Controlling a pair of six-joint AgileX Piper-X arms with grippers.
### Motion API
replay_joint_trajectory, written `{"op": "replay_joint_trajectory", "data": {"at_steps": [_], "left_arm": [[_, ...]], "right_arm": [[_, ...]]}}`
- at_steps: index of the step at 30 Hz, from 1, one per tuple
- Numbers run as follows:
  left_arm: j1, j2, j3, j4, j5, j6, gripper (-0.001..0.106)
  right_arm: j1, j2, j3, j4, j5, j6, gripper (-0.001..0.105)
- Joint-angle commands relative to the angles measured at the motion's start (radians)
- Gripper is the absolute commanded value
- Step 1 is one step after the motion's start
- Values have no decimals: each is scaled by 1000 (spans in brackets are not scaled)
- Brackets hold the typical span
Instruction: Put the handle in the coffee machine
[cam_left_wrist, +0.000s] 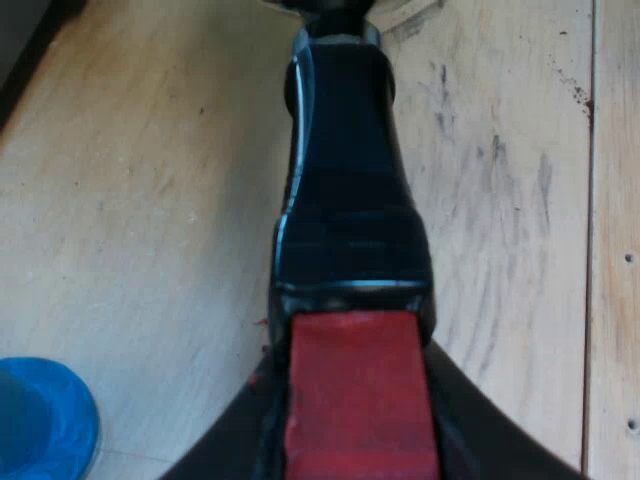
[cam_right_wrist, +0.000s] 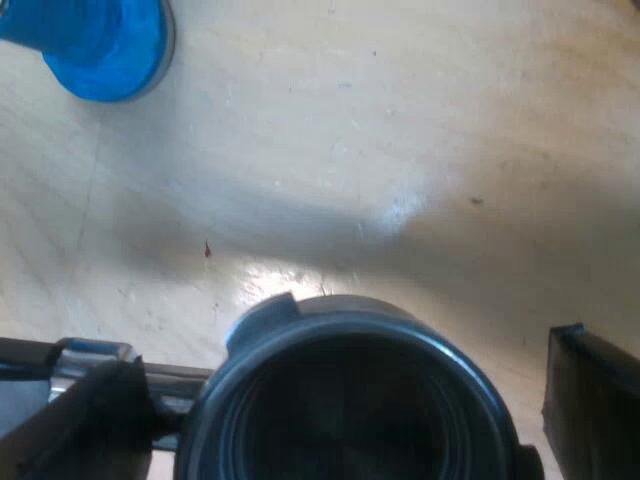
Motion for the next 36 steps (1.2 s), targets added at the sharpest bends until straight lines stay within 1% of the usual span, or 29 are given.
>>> {"op": "replay_joint_trajectory", "data": {"at_steps": [1, 2, 7, 9, 14, 17, 20, 21, 22, 23, 25, 28, 29, 34, 36], "left_arm": [[21, -16, -20, -45, 72, -1, 0], [29, -16, -20, -45, 72, -1, 0], [41, -16, -20, -45, 72, -1, 0], [60, -16, -20, -45, 72, -1, 0], [74, -16, -20, -45, 72, -1, 0], [109, -16, -20, -40, 74, -1, 0], [112, -16, -20, -30, 81, -1, 0], [112, -16, -20, -30, 83, -1, 0], [125, -16, -20, -23, 103, -1, 0], [131, -16, -20, -23, 105, -1, 0], [156, -16, -20, -23, 105, -1, 0], [187, -16, -23, -21, 107, -1, 0], [189, -16, -23, -22, 107, -1, 0], [235, -16, -26, -18, 115, -1, 0], [246, -16, -28, -17, 115, -1, 0]], "right_arm": [[7, -31, -5, -19, 40, -15, 81], [7, -47, -5, -31, 62, -15, 81], [7, -109, -5, -57, 103, -24, 81], [7, -140, -5, -57, 131, -24, 81], [7, -189, -5, -57, 153, -24, 81], [14, -229, -5, -57, 153, -21, 81], [40, -247, -5, -57, 198, -22, 81], [72, -254, -5, -57, 238, -31, 81], [102, -255, -5, -57, 286, -41, 81], [118, -255, -5, -57, 304, -42, 81], [185, -255, -5, -57, 401, -42, 81], [254, -255, -5, -64, 481, -37, 81], [263, -255, -5, -66, 493, -37, 81], [377, -255, -5, -133, 647, -29, 81], [401, -255, -5, -155, 684, -29, 81]]}}
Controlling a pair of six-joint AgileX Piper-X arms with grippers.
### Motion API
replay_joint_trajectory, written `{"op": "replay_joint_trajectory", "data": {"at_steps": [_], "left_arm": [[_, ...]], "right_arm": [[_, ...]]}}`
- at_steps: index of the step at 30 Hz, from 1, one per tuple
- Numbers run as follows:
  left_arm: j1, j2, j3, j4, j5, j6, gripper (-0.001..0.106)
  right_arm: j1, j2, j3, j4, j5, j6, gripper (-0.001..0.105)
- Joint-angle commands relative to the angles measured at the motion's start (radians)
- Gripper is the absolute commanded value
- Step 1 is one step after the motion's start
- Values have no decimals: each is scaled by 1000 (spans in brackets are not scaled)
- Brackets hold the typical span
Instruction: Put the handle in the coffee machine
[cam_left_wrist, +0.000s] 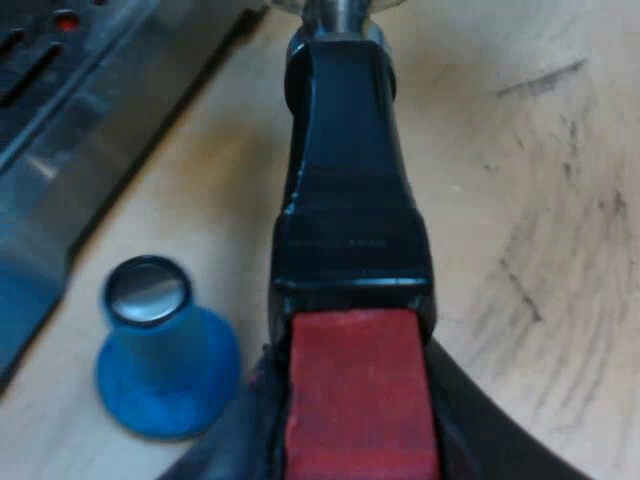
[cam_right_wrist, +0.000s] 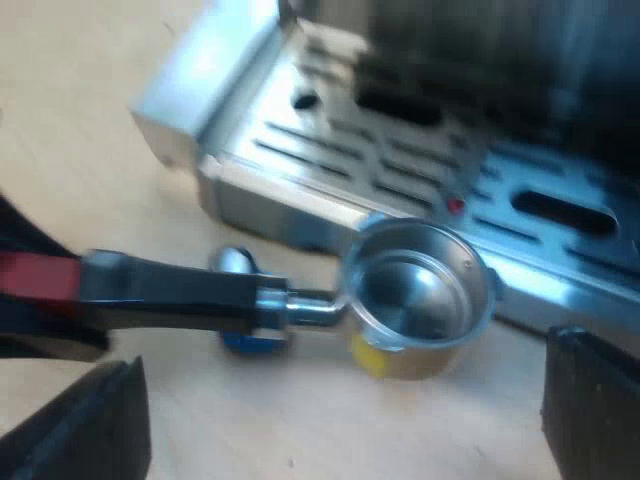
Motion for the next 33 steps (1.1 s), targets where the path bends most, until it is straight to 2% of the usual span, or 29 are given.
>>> {"op": "replay_joint_trajectory", "data": {"at_steps": [1, 6, 10, 14, 19, 25, 29, 33], "left_arm": [[16, -16, -24, -17, 54, -1, 0], [48, -16, -61, 39, 57, 3, 0], [49, -16, -77, 61, 57, 3, 0], [49, -16, -76, 59, 57, 6, 0], [49, -16, -76, 52, 49, 6, 0], [49, -16, -76, 32, 42, 6, 0], [49, -16, -76, 11, 0, 6, 0], [49, -14, -76, -4, 1, 6, 0]], "right_arm": [[37, -6, -5, -39, 83, -11, 81], [104, 1, -5, -75, 216, -11, 81], [126, 32, -5, -82, 225, -11, 81], [129, 78, -5, -152, 230, -11, 81], [127, 160, -5, -269, 342, -11, 81], [127, 229, -5, -375, 370, -11, 81], [127, 274, -5, -441, 452, -11, 81], [127, 309, -5, -491, 513, -11, 81]]}}
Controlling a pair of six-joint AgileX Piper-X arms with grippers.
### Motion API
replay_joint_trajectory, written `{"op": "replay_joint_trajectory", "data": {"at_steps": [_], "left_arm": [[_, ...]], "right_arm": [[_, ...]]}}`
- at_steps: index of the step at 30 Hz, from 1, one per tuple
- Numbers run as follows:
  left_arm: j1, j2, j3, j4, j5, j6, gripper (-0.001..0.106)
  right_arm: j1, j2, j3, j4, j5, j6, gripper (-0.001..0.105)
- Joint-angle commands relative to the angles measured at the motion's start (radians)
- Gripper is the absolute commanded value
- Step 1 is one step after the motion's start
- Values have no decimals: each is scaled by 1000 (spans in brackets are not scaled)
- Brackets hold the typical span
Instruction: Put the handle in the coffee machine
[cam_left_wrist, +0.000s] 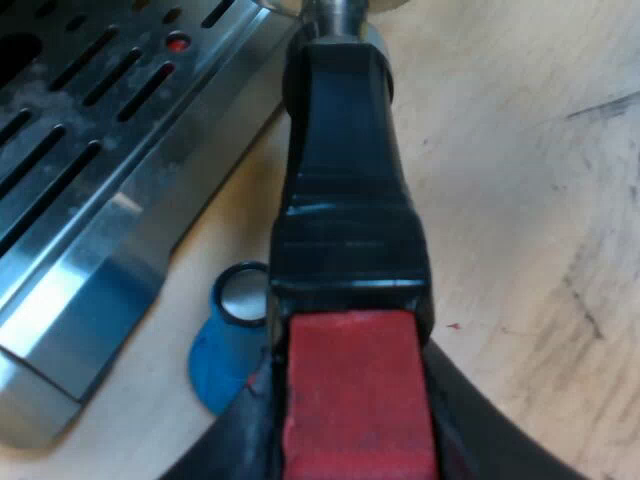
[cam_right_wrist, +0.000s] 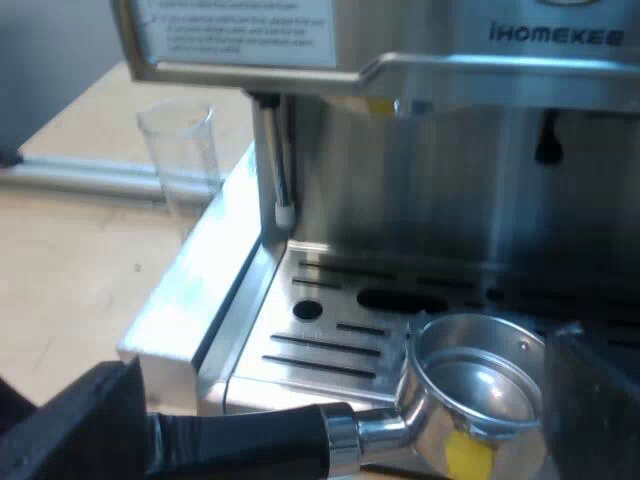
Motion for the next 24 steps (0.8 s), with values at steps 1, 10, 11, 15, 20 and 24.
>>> {"op": "replay_joint_trajectory", "data": {"at_steps": [1, 10, 11, 15, 20, 24], "left_arm": [[2, -7, -14, -50, 39, 1, 0], [56, 42, -14, -134, -4, 22, 0], [65, 50, -14, -142, -4, 24, 0], [101, 84, -14, -197, -4, 21, 0], [118, 116, -14, -237, 3, 28, 0], [118, 133, -26, -243, 56, 28, 0]], "right_arm": [[0, 15, -5, -29, 39, -11, 81], [0, 46, -5, -37, 90, -36, 81], [0, 46, -5, -37, 100, -36, 81], [0, 47, -5, -58, 133, -36, 81], [0, 47, -5, -115, 133, -36, 81], [-10, 47, -5, -127, 128, -36, 81]]}}
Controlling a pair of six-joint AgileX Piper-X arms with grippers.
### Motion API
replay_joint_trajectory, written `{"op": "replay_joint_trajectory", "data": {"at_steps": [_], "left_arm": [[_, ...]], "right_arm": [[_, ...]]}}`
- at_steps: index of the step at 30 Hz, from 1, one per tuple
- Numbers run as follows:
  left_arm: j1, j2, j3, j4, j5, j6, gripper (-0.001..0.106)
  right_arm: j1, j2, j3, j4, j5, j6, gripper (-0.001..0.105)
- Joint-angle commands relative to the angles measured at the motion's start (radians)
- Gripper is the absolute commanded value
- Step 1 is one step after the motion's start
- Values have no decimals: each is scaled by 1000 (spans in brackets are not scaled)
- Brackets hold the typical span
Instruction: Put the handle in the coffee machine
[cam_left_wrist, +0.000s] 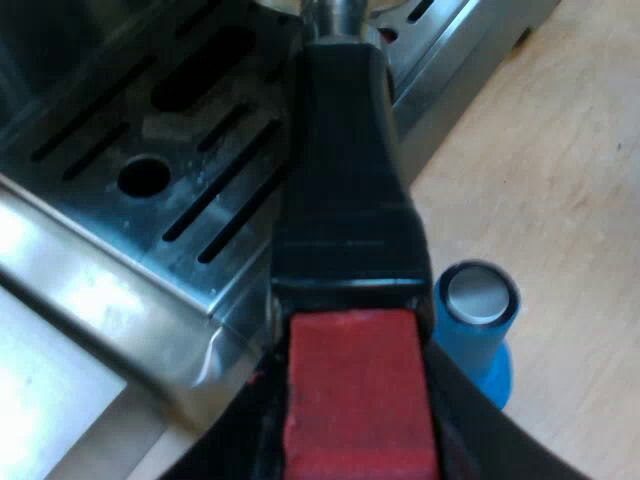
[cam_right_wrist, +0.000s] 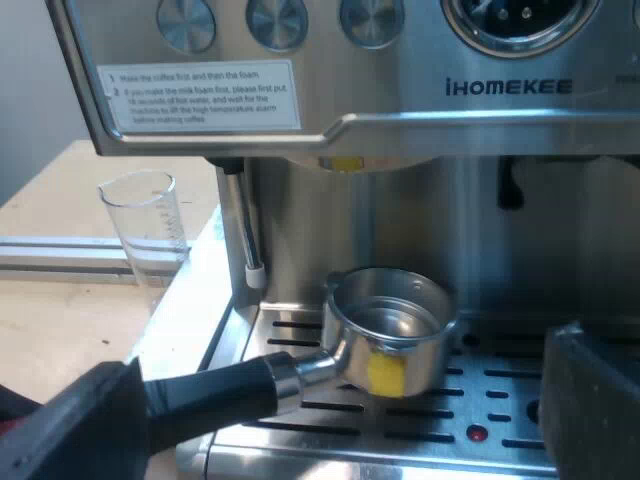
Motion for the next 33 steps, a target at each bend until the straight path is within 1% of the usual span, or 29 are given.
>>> {"op": "replay_joint_trajectory", "data": {"at_steps": [1, 3, 5, 8, 10, 11, 15, 19, 22, 26, 29, 33], "left_arm": [[3, 14, -36, -41, 102, 5, 0], [3, 29, -52, -41, 124, 5, 0], [3, 40, -66, -41, 131, 5, 0], [12, 62, -83, -43, 150, 25, 0], [43, 82, -84, -43, 181, 43, 0], [49, 90, -84, -43, 186, 45, 0], [125, 133, -84, -43, 278, 77, 0], [143, 164, -84, -43, 285, 131, 0], [142, 190, -84, -43, 295, 157, 0], [142, 207, -97, -43, 303, 163, 0], [142, 230, -141, -7, 302, 163, 0], [142, 258, -200, 51, 301, 254, 0]], "right_arm": [[-12, -1, -5, -14, 9, -10, 81], [-20, -1, -5, -14, 10, -10, 81], [-30, -1, -5, -30, 4, -10, 81], [-35, -1, -5, -38, -13, -10, 81], [-35, -1, -5, -38, -24, -10, 81], [-35, -1, -5, -38, -26, -10, 81], [-35, -1, -5, -38, -34, -7, 81], [-35, -1, -5, -38, -59, 33, 81], [-35, -1, -5, -38, -59, 39, 81], [-35, -1, -5, -38, -59, 27, 81], [-35, -1, -5, -38, -60, 27, 81], [-35, -1, -5, -38, -60, 27, 81]]}}
